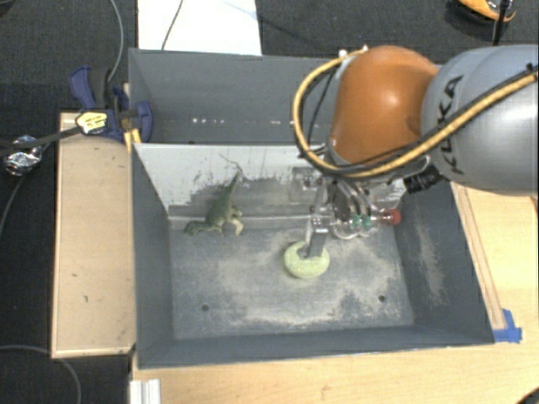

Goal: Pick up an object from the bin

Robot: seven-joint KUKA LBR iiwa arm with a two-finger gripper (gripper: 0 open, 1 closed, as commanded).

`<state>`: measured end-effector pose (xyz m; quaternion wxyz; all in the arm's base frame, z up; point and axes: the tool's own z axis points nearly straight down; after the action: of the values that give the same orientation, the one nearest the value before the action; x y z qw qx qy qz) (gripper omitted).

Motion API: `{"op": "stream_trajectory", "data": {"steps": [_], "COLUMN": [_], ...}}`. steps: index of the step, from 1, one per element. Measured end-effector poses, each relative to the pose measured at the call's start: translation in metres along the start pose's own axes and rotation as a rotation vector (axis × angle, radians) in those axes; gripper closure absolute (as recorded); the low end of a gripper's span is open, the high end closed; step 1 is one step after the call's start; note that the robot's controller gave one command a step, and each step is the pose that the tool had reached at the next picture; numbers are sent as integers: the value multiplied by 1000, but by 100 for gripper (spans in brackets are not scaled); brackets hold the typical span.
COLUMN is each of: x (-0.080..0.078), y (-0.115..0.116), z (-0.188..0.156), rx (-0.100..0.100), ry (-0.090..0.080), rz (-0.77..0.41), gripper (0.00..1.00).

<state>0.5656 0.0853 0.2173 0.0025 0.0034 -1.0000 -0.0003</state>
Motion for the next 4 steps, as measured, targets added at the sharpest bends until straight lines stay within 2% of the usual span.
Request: {"op": "stream_trajectory", "data": {"steps": [1,2,3,4], "x": [-1,4,13,9], "y": [-1,-24,-48,-57], "z": [-5,55,71,67], "rx": [-1,-1,0,-1], "ry": [-9,-11,-4,-13], "rz": [2,52,-84,-56], "gripper": [0,0,0,0]}}
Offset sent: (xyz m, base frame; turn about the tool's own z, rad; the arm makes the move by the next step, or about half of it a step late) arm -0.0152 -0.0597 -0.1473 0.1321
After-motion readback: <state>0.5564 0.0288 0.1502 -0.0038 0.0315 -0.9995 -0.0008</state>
